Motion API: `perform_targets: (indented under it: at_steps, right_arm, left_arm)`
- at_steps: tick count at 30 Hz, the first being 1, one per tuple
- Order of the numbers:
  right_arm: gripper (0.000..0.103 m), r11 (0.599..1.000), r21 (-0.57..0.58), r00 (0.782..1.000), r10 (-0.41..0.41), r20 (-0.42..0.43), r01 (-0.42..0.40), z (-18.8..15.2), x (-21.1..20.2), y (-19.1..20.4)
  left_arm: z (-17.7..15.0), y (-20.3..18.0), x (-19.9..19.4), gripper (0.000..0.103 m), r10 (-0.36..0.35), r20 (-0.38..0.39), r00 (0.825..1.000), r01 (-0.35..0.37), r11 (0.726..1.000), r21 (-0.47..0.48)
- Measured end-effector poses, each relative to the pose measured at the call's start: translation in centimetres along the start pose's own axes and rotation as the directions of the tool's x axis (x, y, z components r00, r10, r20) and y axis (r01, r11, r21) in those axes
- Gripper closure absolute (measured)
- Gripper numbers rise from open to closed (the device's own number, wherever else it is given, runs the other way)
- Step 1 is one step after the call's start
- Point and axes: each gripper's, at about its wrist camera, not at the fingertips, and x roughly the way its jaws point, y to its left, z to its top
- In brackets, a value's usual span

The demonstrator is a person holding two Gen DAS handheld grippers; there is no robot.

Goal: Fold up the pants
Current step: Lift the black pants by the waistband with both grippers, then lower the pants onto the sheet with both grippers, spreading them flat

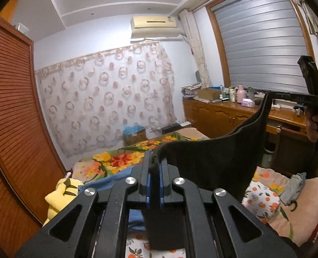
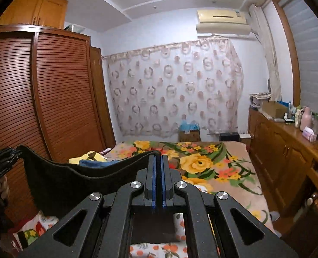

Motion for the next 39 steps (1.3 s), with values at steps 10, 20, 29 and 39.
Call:
perform_targets:
  at_steps: [10,20,29,39]
  right_arm:
    - [0.1,0.999,-0.038,0.999,-0.01,-0.046,0.008,-2.8,-5.3,-0.7]
    - [0.1,0.997,-0.046,0.988,-0.069,-0.138,0.063,-1.2,1.4,-1.8]
    - [0.1,0.99,0.023,0.913,-0.12,-0.389,0.14,-5.1,21.3,-10.7]
    - [0.1,0.994,0.052,0.891,-0.058,-0.451,0.091,-5.1,31.1,-13.9]
  left_arm:
    - [-1.8,-1.9,-0.8,0.097,-0.102,0.019,0.995,0.103,0.995,-0.014]
    - [-3.6,-2.8,10.9,0.097,-0.092,-0.131,0.987,0.093,0.996,-0.002]
    - [-9.3,-2.9,28.3,0.097,-0.062,-0.383,0.922,0.061,0.998,-0.013]
    - [-11.5,-1.6,34.7,0.095,-0.049,-0.452,0.89,0.039,0.999,-0.031]
